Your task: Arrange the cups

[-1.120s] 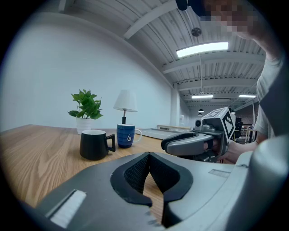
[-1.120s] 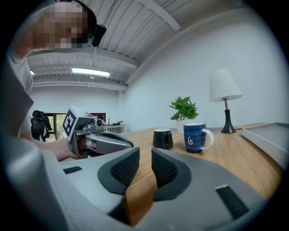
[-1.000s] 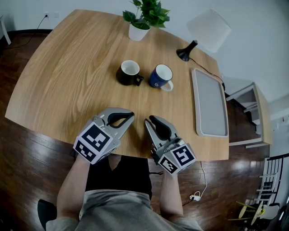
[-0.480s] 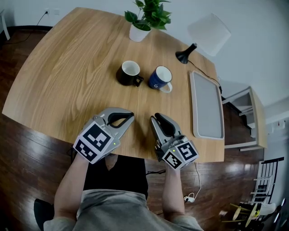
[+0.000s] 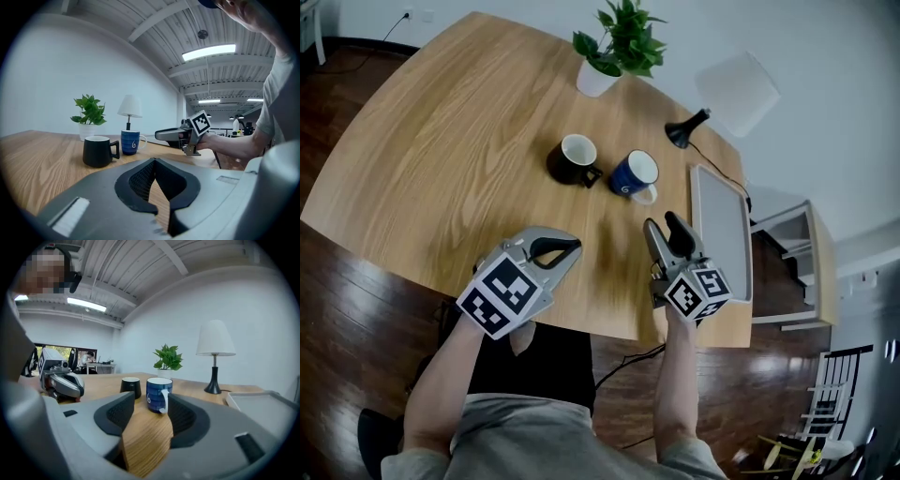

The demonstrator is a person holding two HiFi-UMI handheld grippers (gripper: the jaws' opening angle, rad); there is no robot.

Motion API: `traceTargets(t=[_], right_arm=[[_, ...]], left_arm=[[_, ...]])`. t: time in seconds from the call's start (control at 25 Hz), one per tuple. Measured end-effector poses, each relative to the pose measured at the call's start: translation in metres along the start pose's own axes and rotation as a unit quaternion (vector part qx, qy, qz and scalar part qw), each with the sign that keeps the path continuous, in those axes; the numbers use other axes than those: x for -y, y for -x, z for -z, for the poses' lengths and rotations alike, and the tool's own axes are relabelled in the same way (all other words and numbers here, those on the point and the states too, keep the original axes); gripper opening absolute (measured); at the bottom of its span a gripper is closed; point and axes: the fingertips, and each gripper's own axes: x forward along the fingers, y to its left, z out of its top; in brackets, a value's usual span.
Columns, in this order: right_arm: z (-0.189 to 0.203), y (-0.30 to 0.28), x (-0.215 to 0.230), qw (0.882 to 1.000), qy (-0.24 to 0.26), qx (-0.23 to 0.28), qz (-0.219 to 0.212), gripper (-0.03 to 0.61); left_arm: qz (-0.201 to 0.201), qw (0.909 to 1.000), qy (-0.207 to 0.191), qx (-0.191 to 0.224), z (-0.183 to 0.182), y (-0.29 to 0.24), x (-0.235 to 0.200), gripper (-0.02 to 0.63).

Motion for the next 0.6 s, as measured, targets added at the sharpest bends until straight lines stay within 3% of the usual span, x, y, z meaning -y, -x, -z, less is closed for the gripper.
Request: traceTargets(t=[0.08, 0.28, 0.48, 0.6], right_arm=[[-0.004, -0.013, 0.008, 0.999, 0.038, -0.015, -0.006, 0.193], [-0.001, -0.041, 0.024, 0.990, 0.121, -0.069, -0.024, 0.190], [0.022, -0.062, 0.027, 0.975, 0.176, -0.125, -0.057, 0.185], [0.026, -0.071, 0.030, 0.972, 0.183, -0.133, -0.065, 0.160]], left_arm=[[-0.001, 1.0000, 0.000, 0.001, 0.001, 0.000, -0.001, 0.008], [0.000, 1.0000, -0.001, 0.001, 0.002, -0.002, 0.001, 0.009], [0.001, 1.0000, -0.001, -0.001, 0.004, -0.001, 0.001, 0.009], [0.000, 1.0000, 0.000, -0.001, 0.004, -0.001, 0.000, 0.008]])
